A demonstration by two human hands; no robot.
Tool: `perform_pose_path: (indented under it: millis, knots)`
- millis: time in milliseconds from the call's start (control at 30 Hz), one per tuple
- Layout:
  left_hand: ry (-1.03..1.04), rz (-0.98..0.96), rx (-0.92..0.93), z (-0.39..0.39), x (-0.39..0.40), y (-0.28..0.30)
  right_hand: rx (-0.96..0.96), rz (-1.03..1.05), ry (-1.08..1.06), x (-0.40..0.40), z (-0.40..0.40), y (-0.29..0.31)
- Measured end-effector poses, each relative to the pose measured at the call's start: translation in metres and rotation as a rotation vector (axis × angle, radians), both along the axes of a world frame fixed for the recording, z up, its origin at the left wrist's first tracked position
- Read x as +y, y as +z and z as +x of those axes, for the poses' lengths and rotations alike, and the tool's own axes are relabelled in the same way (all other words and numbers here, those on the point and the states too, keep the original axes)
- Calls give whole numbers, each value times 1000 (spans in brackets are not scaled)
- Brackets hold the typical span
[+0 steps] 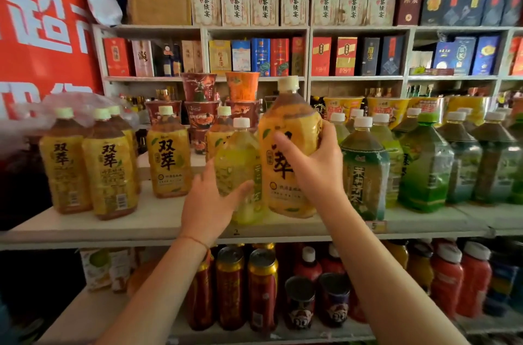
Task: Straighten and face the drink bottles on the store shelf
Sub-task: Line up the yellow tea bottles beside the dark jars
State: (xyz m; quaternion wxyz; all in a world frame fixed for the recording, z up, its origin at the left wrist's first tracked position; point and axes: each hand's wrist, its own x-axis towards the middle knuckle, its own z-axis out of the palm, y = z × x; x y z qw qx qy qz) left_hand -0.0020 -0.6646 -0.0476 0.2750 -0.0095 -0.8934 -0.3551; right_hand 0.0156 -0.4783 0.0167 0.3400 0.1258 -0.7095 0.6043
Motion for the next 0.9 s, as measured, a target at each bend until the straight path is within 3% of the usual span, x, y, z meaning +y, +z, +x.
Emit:
perform_pose_path:
  millis: [133,267,333,467,667,800,900]
  knots:
    - [-208,146,-63,-10,-4,3,51,-11,103,-2,34,34]
    - [-567,509,-277,-1,2,12,11,-80,167,-20,43,33]
    - [-567,663,-252,8,-4,16,-19,-110,173,-33,40,26]
    - [-363,756,-45,16,-37,22,-68,-168,198,-64,26,12]
    - [-200,560,232,26,-91,16,-37,-163,189,-132,-3,0]
    - [-27,147,415,19,-134,8,-34,-93,144,-179,-35,-9]
    - [54,-150,417,15,-159,4,-90,-50,126,-207,-57,-21]
